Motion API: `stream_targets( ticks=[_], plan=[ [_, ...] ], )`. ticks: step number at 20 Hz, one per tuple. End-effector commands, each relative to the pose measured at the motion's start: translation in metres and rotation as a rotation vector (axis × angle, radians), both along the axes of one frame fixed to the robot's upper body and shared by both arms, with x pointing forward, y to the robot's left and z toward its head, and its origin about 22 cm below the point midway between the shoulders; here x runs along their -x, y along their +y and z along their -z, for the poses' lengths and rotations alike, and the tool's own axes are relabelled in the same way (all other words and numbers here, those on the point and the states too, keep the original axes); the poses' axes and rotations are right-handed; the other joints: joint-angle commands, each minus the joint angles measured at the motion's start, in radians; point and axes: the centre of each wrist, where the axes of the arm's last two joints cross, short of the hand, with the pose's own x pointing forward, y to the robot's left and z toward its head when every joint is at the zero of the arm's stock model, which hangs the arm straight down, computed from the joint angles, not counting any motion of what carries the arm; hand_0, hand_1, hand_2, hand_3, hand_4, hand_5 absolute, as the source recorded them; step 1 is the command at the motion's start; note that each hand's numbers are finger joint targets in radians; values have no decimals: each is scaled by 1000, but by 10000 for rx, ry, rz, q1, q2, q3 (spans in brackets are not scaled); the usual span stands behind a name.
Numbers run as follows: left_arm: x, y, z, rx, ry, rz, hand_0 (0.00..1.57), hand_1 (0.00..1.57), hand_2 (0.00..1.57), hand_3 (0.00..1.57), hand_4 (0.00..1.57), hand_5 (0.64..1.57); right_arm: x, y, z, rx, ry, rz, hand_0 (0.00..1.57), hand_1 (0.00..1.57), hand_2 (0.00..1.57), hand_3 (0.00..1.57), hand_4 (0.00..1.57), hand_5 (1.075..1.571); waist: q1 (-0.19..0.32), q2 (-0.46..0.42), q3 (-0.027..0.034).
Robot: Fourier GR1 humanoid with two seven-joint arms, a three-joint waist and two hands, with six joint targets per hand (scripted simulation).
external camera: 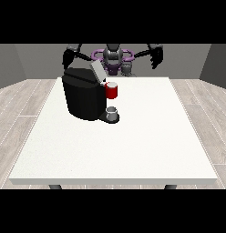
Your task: Insert the coffee pod into the coffee machine and close the lid
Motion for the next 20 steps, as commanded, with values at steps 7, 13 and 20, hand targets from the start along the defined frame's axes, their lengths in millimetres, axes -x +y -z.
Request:
stream_targets(
  ticks=[7, 13, 20],
  plan=[
    [32, -12, 33, 1205, 1191, -307, 0, 0, 0, 0, 390, 1571, -38, 2, -58, 636, -1030, -1766, 0, 0, 0, 0, 107, 1571, 960, -727, 9],
    [48, -7, 28, 1080, 526, -213, 0, 0, 0, 0, 385, 1571, -59, -1, -92, 163, -1533, -1389, 0, 0, 0, 0, 0, 1571, 1031, 45, 8],
    [39, -16, -3, 900, -58, 89, 0, 0, 0, 0, 382, 1571, -87, -22, -113, -755, -1048, -862, 0, 0, 0, 0, 83, 1571, 1805, 893, 9]
  ],
)
